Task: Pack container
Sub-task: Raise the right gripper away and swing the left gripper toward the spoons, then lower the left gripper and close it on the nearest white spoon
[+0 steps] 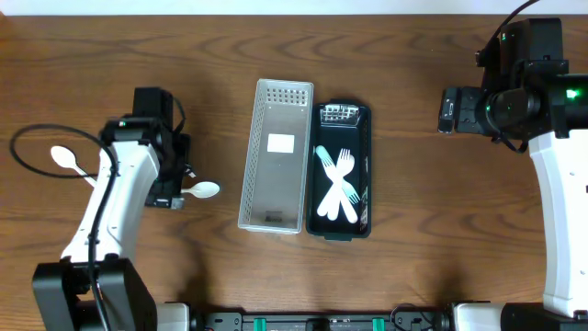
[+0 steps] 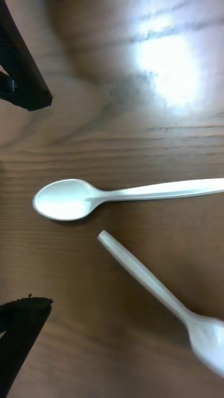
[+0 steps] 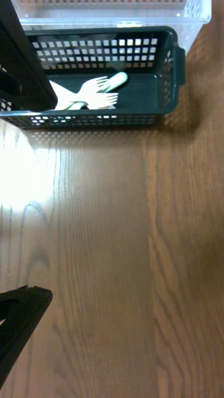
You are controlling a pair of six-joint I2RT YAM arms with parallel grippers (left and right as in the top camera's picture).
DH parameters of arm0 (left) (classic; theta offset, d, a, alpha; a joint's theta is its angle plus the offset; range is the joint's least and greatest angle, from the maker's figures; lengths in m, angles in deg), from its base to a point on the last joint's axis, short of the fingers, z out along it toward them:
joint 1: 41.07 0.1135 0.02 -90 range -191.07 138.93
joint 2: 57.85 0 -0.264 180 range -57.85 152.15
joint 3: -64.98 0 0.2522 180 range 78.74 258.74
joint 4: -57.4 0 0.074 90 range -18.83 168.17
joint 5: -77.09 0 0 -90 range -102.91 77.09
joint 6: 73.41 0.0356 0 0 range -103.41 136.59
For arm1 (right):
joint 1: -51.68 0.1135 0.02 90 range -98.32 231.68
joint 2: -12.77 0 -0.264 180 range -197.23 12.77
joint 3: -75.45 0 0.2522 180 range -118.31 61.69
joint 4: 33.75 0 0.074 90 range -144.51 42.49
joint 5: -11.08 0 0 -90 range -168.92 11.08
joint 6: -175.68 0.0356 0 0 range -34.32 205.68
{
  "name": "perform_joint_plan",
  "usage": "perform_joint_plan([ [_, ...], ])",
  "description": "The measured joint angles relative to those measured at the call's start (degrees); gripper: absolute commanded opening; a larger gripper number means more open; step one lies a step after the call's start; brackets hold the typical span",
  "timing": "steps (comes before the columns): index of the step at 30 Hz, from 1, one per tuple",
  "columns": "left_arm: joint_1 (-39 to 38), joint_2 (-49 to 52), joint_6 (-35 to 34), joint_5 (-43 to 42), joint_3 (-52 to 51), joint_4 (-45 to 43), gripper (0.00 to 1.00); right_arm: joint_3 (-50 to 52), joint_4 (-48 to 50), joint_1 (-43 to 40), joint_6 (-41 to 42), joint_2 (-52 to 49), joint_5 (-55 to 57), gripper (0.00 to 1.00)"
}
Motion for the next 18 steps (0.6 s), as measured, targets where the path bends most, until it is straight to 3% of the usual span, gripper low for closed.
perform_joint_plan([
  [6,2.6,0.5,0.9,-2.9,-8.2,-7.1,0.98,0.0,0.0,0.0,-0.3,0.0,-0.4,0.93],
  [18,3.8,3.2,3.0,-3.9,-13.6,-15.3,0.98,0.0,-0.4,0.0,-0.3,0.0,-0.4,0.93],
])
